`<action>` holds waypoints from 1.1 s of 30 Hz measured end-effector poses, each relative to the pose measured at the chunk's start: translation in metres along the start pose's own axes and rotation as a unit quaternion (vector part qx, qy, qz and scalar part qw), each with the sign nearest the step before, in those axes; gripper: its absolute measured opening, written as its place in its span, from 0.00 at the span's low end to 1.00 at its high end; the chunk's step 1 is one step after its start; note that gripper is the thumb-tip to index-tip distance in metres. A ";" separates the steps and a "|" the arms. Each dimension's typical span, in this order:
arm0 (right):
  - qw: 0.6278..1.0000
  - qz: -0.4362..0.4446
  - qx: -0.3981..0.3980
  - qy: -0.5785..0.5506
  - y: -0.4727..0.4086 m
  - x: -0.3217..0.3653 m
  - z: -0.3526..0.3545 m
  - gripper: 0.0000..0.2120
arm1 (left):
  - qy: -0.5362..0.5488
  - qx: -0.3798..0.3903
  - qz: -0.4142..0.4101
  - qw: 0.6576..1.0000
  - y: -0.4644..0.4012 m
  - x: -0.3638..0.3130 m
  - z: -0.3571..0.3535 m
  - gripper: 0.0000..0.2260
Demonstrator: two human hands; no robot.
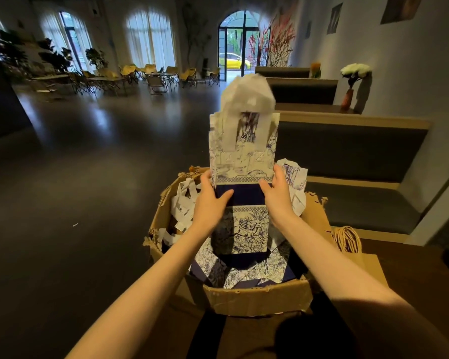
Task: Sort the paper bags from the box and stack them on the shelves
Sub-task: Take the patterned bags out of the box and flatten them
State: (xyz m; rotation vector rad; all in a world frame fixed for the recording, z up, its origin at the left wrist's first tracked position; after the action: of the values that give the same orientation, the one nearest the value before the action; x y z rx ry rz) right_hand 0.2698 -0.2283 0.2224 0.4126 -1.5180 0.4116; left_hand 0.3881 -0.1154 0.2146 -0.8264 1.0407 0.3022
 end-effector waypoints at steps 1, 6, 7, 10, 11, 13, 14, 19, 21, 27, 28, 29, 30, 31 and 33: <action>1.000 0.007 0.008 0.013 0.002 0.002 -0.004 0.26 | 0.000 -0.011 -0.019 1.000 -0.001 -0.008 0.001 0.28; 0.998 0.051 0.035 0.024 0.007 0.013 -0.013 0.27 | -0.013 -0.035 -0.074 0.997 -0.010 -0.025 0.004 0.35; 0.997 0.059 0.038 0.020 0.008 0.016 -0.013 0.27 | -0.004 -0.037 -0.080 0.996 -0.012 -0.028 0.004 0.35; 0.994 0.102 0.018 0.021 0.015 0.031 -0.009 0.27 | 0.022 -0.067 -0.110 0.991 -0.015 -0.042 0.008 0.34; 0.993 0.115 0.007 0.019 0.016 0.037 -0.008 0.27 | 0.027 -0.081 -0.128 0.988 -0.017 -0.050 0.009 0.34; 0.993 0.119 -0.016 -0.002 0.014 0.045 -0.002 0.27 | 0.038 -0.095 -0.156 0.983 -0.019 -0.066 0.010 0.33; 0.993 0.115 -0.024 -0.016 0.012 0.049 0.001 0.26 | 0.041 -0.099 -0.166 0.980 -0.021 -0.074 0.011 0.33; 0.991 0.121 -0.050 -0.010 -0.004 0.073 0.006 0.22 | 0.034 -0.111 -0.174 0.978 -0.040 -0.094 0.020 0.31; 0.991 0.119 -0.053 -0.007 -0.007 0.078 0.008 0.22 | 0.026 -0.111 -0.167 0.979 -0.046 -0.093 0.021 0.30; 0.990 0.114 -0.061 0.063 -0.005 0.041 0.007 0.17 | 0.010 -0.134 -0.107 0.985 -0.035 -0.052 0.016 0.22; 0.987 0.110 -0.079 0.084 -0.004 0.032 0.009 0.12 | 0.011 -0.140 -0.096 0.985 -0.031 -0.044 0.014 0.21; 0.988 0.090 -0.089 0.090 -0.005 0.019 0.009 0.10 | 0.016 -0.138 -0.088 0.986 -0.027 -0.037 0.010 0.20; 0.989 0.068 -0.085 0.104 -0.005 0.010 0.010 0.11 | 0.023 -0.128 -0.078 0.988 -0.025 -0.029 0.005 0.19; 0.991 0.052 -0.061 0.108 -0.006 0.000 0.006 0.16 | 0.026 -0.113 -0.066 0.991 -0.024 -0.021 0.001 0.20; 0.993 0.028 -0.030 0.113 -0.013 -0.017 0.000 0.27 | 0.021 -0.079 -0.043 0.996 -0.023 -0.004 -0.007 0.22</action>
State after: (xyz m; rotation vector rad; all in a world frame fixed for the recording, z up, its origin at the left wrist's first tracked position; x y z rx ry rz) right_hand 0.2764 -0.2391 0.2055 0.2668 -1.3202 0.4405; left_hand 0.3952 -0.1350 0.2270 -1.0207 1.0269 0.2976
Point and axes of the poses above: each hand's wrist, its own y-axis away from the middle knuckle, its own z-axis out of the back of the hand, x = y × z, the point moved 8 cm from there along -y, towards the middle knuckle, and after that the axes turned 11 degrees about -z, right-handed, at the moved point
